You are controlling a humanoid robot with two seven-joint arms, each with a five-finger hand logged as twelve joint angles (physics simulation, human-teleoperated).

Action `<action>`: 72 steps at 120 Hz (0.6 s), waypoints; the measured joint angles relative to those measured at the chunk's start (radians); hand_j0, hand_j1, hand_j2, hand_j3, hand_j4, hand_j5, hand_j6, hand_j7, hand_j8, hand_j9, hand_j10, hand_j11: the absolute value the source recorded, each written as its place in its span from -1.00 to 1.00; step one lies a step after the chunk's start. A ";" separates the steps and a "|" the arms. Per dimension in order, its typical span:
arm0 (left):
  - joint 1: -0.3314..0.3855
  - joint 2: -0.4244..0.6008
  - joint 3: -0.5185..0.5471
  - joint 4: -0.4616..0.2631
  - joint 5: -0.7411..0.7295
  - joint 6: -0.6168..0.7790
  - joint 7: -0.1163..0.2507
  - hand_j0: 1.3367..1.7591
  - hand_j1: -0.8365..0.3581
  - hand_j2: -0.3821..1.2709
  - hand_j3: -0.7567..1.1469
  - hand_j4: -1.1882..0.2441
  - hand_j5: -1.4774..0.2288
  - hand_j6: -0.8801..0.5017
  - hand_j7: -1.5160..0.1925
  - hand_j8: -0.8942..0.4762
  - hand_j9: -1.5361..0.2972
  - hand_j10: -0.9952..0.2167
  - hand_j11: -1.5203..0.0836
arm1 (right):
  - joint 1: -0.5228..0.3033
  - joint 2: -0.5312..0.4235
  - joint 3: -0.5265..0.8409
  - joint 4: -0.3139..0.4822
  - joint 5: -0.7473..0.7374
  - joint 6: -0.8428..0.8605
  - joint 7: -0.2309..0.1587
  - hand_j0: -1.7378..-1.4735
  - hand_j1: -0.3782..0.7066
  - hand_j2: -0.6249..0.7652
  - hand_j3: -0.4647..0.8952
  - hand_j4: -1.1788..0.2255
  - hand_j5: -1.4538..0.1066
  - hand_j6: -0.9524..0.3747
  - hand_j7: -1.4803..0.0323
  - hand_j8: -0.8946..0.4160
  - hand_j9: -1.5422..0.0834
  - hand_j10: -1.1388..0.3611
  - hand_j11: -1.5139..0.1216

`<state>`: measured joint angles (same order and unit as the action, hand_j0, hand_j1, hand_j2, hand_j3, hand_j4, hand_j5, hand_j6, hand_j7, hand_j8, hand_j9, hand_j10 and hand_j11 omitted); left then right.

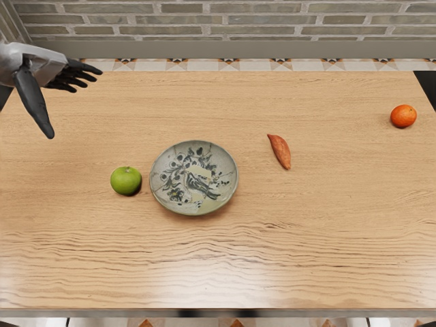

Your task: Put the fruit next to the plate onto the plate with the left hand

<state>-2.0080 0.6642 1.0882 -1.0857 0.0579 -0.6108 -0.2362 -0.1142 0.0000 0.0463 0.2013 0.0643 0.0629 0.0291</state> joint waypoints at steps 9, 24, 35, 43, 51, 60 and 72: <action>0.000 0.003 0.000 0.001 0.000 0.000 0.000 0.52 0.98 -0.54 -0.20 0.65 0.73 0.27 0.77 0.30 0.67 0.64 0.89 | -0.001 0.000 0.000 0.001 -0.001 0.000 0.000 -0.40 -0.91 -0.11 -0.32 0.66 0.84 0.41 0.93 0.34 0.87 0.50 0.83; 0.004 0.002 0.001 0.003 0.000 0.000 0.000 0.52 0.98 -0.54 -0.20 0.65 0.73 0.27 0.77 0.30 0.67 0.64 0.89 | 0.000 0.000 0.000 0.000 -0.001 0.000 0.000 -0.40 -0.91 -0.11 -0.32 0.66 0.84 0.41 0.93 0.34 0.87 0.50 0.83; 0.005 0.003 0.001 0.004 0.000 0.000 0.000 0.52 0.98 -0.54 -0.20 0.65 0.73 0.27 0.77 0.30 0.67 0.64 0.89 | 0.000 0.000 0.000 0.000 -0.001 0.000 -0.001 -0.40 -0.91 -0.11 -0.32 0.66 0.84 0.41 0.93 0.34 0.87 0.50 0.83; 0.005 0.001 0.001 0.006 0.001 0.000 0.000 0.52 0.98 -0.54 -0.20 0.65 0.73 0.27 0.77 0.30 0.67 0.64 0.89 | 0.000 0.000 0.000 0.000 -0.001 0.000 -0.001 -0.40 -0.91 -0.11 -0.32 0.66 0.84 0.41 0.93 0.34 0.87 0.50 0.83; 0.003 0.001 0.002 0.014 0.010 0.000 0.000 0.52 0.98 -0.54 -0.20 0.65 0.73 0.27 0.77 0.30 0.67 0.64 0.89 | 0.000 0.000 0.000 0.000 -0.001 0.000 -0.001 -0.40 -0.91 -0.11 -0.32 0.66 0.84 0.41 0.93 0.34 0.87 0.50 0.83; -0.001 -0.097 0.005 0.044 0.055 0.000 -0.001 0.52 0.98 -0.54 -0.21 0.65 0.73 0.27 0.77 0.30 0.67 0.64 0.89 | 0.000 0.000 0.000 0.000 -0.001 0.000 -0.001 -0.40 -0.91 -0.11 -0.32 0.66 0.84 0.41 0.93 0.34 0.87 0.50 0.83; -0.026 -0.392 0.113 0.136 0.108 0.000 -0.005 0.52 0.98 -0.54 -0.20 0.66 0.73 0.27 0.77 0.30 0.67 0.64 0.89 | 0.000 0.000 0.000 0.000 -0.001 0.000 0.000 -0.40 -0.91 -0.11 -0.32 0.66 0.84 0.41 0.93 0.34 0.87 0.50 0.83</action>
<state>-2.0339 0.2725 1.2011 -0.9496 0.1662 -0.6108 -0.2407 -0.1143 0.0000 0.0460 0.2011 0.0629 0.0629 0.0287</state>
